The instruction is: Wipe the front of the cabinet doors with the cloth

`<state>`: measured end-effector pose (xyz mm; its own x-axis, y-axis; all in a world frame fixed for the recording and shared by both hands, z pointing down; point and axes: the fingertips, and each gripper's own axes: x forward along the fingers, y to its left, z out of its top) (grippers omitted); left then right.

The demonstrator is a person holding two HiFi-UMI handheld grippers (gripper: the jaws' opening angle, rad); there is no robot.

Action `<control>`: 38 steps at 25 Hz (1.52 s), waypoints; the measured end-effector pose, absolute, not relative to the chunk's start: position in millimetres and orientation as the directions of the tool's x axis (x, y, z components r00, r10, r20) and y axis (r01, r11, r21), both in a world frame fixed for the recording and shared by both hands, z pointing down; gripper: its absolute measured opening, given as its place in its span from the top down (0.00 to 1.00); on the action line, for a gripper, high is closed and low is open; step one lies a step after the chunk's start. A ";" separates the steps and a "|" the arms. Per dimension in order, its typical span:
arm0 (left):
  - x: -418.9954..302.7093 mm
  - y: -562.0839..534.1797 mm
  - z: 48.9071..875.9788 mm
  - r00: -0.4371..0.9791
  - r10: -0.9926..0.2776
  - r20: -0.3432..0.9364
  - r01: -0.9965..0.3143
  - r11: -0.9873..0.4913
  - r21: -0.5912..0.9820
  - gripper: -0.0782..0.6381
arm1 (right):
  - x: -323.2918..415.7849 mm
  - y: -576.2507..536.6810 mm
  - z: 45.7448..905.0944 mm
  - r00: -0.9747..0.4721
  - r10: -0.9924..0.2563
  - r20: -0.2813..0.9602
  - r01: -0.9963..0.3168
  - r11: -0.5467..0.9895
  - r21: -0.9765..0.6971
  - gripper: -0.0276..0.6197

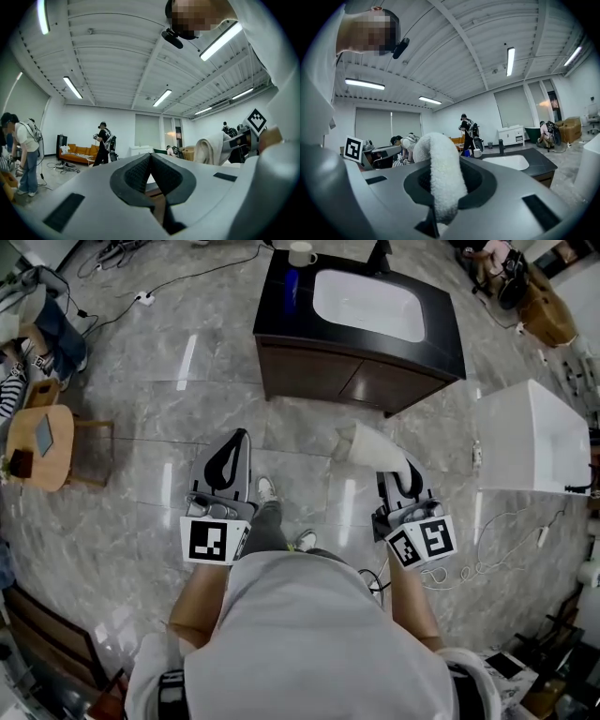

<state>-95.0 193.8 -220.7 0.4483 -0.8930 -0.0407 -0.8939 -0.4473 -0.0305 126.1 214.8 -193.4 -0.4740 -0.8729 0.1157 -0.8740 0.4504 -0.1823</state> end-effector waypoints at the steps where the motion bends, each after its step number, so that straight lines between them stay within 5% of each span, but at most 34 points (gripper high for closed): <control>1: -99.2 179.5 -220.8 0.457 -0.889 -0.042 -0.890 -0.456 -0.015 0.88 | 121.5 201.2 -197.3 -0.467 -0.877 0.116 -0.879 0.444 -0.174 0.85; 16: -110.0 58.0 -215.1 0.590 -0.802 -0.090 -0.804 -0.594 0.024 0.88 | 97.5 94.7 -219.1 -0.359 -0.927 0.106 -0.931 0.348 -0.109 0.85; 28: -87.1 22.3 -193.8 0.506 -0.862 -0.009 -0.862 -0.506 0.025 0.88 | 119.9 32.2 -199.1 -0.445 -0.889 0.110 -0.893 0.431 -0.133 0.85; 38: -73.5 -9.8 -58.2 0.452 -0.886 0.101 -0.890 -0.456 -0.015 0.88 | 108.2 -20.8 -82.3 -0.566 -0.813 0.137 -0.823 0.550 -0.138 0.85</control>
